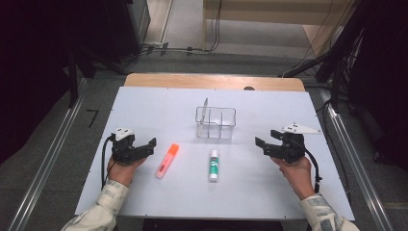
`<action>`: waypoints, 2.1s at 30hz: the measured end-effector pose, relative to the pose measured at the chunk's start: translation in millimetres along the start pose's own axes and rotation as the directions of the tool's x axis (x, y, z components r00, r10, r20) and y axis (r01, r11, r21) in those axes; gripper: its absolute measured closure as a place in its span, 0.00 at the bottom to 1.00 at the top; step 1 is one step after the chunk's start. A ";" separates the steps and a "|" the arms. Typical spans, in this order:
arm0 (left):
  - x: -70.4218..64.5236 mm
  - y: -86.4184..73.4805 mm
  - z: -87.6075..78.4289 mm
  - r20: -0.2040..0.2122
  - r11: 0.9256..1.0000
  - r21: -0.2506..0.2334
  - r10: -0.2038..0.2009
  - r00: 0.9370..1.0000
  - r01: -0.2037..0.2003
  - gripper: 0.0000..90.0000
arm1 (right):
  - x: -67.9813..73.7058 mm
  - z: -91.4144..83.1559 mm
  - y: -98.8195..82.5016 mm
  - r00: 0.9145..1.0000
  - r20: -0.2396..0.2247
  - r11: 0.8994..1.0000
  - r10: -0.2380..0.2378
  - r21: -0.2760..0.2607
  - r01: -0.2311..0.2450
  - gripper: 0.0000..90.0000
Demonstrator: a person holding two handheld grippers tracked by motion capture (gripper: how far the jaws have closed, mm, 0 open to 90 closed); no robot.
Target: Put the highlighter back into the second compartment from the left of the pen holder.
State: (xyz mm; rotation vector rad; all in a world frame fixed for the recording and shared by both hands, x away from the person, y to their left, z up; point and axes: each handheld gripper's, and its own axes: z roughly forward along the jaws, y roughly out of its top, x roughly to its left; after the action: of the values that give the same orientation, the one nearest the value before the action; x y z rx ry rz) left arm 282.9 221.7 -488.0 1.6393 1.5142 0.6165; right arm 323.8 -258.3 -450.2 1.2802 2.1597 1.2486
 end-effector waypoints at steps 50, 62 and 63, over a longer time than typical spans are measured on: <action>-57.7 -8.1 29.5 0.065 0.971 0.074 0.222 0.973 -0.226 0.32 | -23.2 -8.9 -13.5 0.996 0.086 1.000 0.025 0.002 -0.025 0.27; -62.1 -7.4 37.3 0.082 0.964 0.119 0.228 0.970 -0.236 0.38 | -23.0 -8.4 -13.7 0.996 0.085 1.000 0.027 0.004 -0.027 0.27; -62.5 -7.5 38.1 0.087 0.964 0.124 0.226 0.970 -0.236 0.39 | -23.1 -8.2 -13.8 0.996 0.085 1.000 0.026 0.004 -0.026 0.27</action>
State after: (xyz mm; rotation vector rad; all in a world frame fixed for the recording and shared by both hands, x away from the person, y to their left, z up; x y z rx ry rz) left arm 298.7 151.9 -505.1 1.9392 1.3468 0.5827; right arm 323.5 -284.6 -460.1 1.3429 2.0941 1.1774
